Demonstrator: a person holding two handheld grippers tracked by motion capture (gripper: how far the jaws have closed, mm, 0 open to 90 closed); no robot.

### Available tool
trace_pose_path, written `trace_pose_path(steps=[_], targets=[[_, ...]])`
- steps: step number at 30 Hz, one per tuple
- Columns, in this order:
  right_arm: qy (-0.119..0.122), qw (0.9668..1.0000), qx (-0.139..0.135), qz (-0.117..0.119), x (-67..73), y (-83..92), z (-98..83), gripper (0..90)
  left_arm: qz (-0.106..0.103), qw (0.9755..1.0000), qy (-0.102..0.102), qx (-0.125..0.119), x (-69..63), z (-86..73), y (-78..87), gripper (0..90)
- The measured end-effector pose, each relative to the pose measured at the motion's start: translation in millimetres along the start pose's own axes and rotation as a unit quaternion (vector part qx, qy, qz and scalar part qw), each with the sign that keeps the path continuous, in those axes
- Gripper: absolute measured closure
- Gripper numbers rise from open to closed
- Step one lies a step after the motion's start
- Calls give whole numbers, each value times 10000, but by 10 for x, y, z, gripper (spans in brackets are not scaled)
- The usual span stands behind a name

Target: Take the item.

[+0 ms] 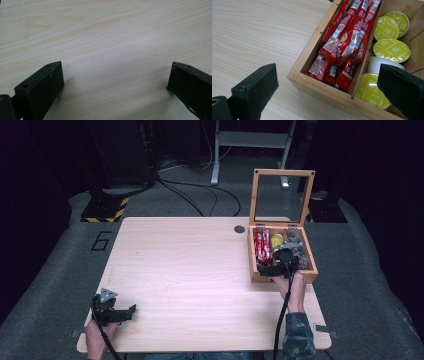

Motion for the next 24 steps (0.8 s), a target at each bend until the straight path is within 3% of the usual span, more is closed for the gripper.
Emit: trace_pose_path(steps=[11, 15, 20, 24], targets=[[33, 9999, 81, 51, -61, -139, 126, 93, 1, 10000, -9, 5, 0, -1, 1, 3], [35, 9999, 122, 67, -83, -206, 170, 193, 1, 10000, 1, -2, 0, 0, 0, 3], [-161, 9997, 170, 33, -178, -292, 208, 363, 0, 10000, -6, 3, 0, -1, 1, 3], [-158, 9996, 220, -76, -210, -357, 210, 435, -3, 10000, 5, -11, 0, 1, -1, 3]])
Point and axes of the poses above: each handheld gripper's, and its own axes: y roughly backward along the jaws, z roughly out of its top, x roughly to its left, the point moved 8 cm from there along -y, roughly forward along the jaws, and after that the axes turned 5 degrees about z, right-handed, at the moved point
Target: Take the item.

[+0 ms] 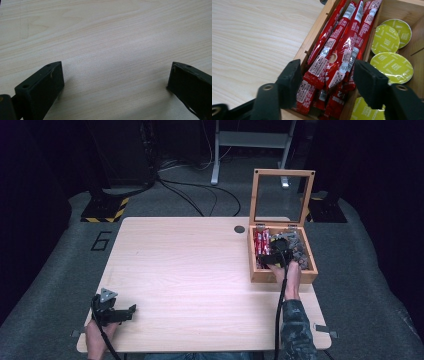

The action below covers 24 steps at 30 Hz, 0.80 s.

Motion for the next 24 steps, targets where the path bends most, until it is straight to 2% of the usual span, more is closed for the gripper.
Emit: trace_pose_path(steps=[10, 16, 24], targets=[[-167, 9996, 119, -173, -74, -152, -17, 560, 6, 10000, 4, 10, 1, -1, 1, 4], [-209, 9995, 97, -213, -110, -176, -21, 606, -4, 10000, 26, 5, -1, 1, -1, 4], [-413, 9987, 166, -254, -120, -235, -35, 633, 1, 10000, 27, 6, 0, 1, 0, 4]])
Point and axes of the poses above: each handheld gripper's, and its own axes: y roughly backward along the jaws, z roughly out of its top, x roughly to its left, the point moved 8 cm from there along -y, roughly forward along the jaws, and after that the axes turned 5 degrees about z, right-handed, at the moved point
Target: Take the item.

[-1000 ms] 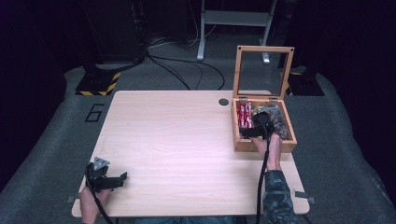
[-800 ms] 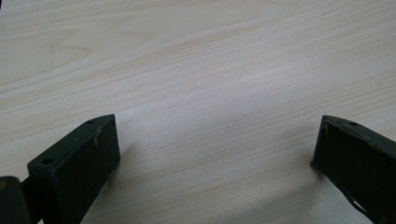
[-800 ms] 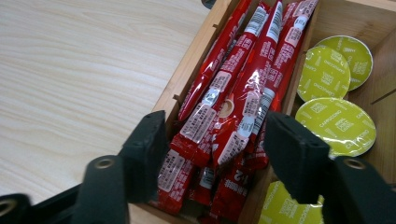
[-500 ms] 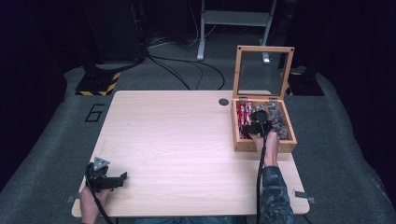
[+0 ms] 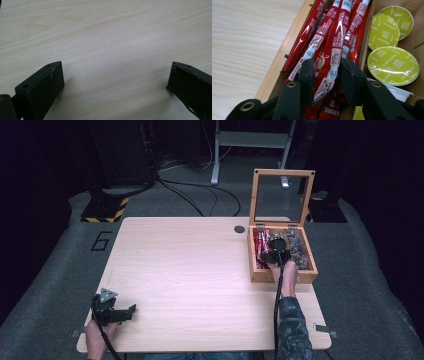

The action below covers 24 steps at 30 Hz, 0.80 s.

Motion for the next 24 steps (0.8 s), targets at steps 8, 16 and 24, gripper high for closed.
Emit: trace_pose_path(steps=[8, 16, 24], targets=[[-79, 9999, 136, 49, -19, -18, 27, 662, 7, 10000, -2, -14, 0, 1, -1, 5], [-194, 9997, 89, 84, -30, 1, 31, 739, 8, 10000, -5, -12, -1, 0, 0, 5], [-181, 9998, -44, 98, -42, 62, 38, 780, 22, 10000, -10, -3, 2, -1, 2, 5]])
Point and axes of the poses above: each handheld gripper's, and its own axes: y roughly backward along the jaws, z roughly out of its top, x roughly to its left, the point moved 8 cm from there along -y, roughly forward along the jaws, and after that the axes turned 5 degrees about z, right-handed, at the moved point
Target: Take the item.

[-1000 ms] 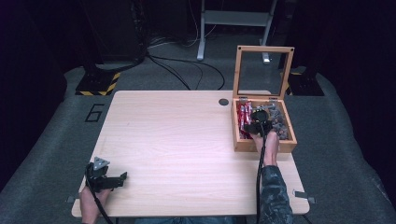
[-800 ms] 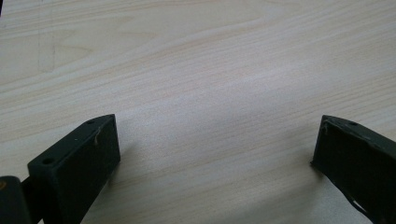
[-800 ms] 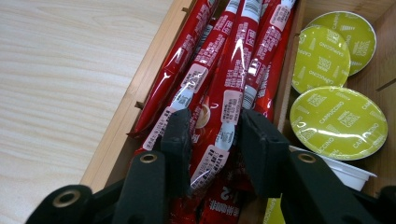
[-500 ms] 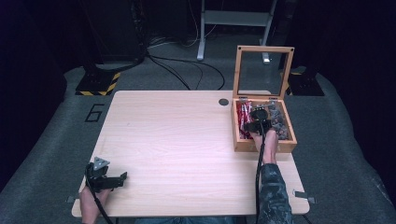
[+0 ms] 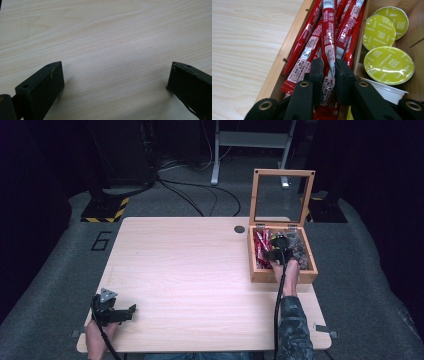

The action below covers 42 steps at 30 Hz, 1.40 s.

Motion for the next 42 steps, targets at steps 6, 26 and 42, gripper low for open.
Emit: trace_pose_path(steps=[6, 26, 42], targets=[[-122, 9998, -83, 102, -11, 1, -8, 823, -8, 10000, -2, 3, -1, -1, 0, 5], [-251, 9992, -242, 211, -39, 88, -7, 845, -8, 10000, 7, 3, -2, 0, 0, 5], [-81, 9993, -315, 166, 31, 207, 37, 845, -14, 10000, 10, -5, -2, 1, -2, 5]])
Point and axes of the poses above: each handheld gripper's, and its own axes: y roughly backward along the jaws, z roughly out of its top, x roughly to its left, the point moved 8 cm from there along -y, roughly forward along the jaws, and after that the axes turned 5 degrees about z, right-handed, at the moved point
